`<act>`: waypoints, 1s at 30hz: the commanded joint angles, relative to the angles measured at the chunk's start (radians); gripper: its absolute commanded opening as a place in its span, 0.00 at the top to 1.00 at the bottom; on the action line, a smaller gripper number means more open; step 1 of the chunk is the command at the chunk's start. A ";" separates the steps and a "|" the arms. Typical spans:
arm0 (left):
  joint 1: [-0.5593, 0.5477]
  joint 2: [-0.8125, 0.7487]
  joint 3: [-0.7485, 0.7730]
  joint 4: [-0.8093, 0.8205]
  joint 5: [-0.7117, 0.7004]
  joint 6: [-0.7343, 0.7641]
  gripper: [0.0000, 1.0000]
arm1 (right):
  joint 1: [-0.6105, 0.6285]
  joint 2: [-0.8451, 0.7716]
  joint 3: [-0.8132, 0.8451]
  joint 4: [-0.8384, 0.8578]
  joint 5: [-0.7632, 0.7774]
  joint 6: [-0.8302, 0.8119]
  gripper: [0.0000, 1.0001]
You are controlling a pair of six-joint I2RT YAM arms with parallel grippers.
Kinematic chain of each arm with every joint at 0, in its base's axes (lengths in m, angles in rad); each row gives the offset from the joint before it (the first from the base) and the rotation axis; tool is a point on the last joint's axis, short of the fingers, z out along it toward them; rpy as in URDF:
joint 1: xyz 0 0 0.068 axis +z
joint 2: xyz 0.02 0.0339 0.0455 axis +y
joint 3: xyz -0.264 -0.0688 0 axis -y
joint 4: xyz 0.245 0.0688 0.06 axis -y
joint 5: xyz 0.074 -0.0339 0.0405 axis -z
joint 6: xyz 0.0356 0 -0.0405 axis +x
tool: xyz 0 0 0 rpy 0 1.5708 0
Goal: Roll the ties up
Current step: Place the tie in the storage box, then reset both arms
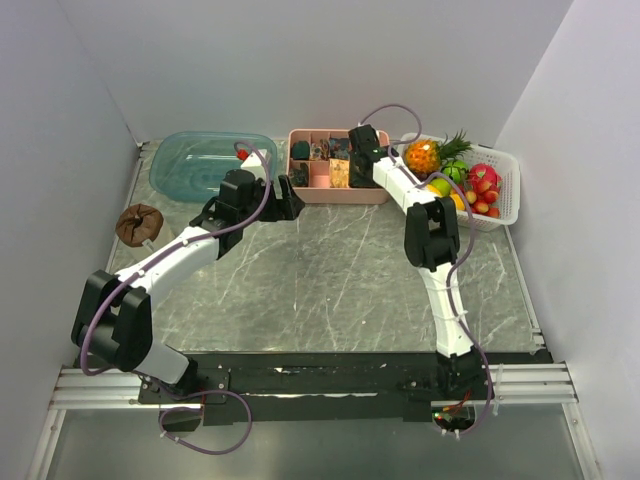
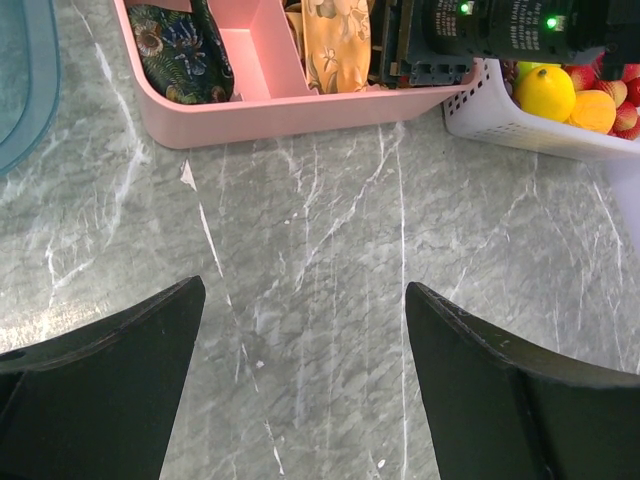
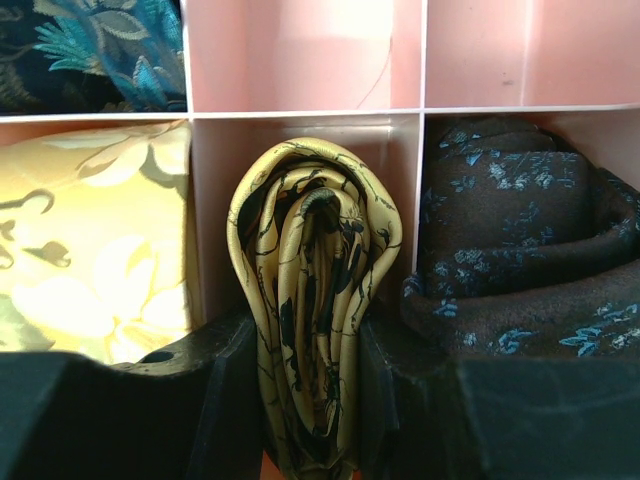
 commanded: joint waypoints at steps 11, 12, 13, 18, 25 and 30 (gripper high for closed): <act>0.007 -0.007 0.026 0.041 0.019 -0.003 0.12 | 0.011 -0.142 -0.052 -0.044 -0.094 -0.033 0.29; 0.008 -0.005 0.026 0.041 0.020 -0.003 0.12 | 0.011 -0.147 -0.054 -0.046 -0.094 -0.036 0.27; 0.007 -0.005 0.028 0.042 0.020 -0.003 0.12 | 0.011 -0.155 -0.054 -0.047 -0.092 -0.039 0.23; 0.008 -0.002 0.024 0.045 0.022 -0.003 0.12 | 0.011 -0.161 -0.049 -0.067 -0.079 -0.042 0.10; 0.008 0.004 0.017 0.051 0.029 -0.008 0.12 | 0.011 -0.216 -0.095 -0.038 -0.099 -0.038 0.07; 0.008 0.007 0.015 0.053 0.033 -0.006 0.12 | 0.012 -0.279 -0.120 -0.012 -0.097 -0.036 0.06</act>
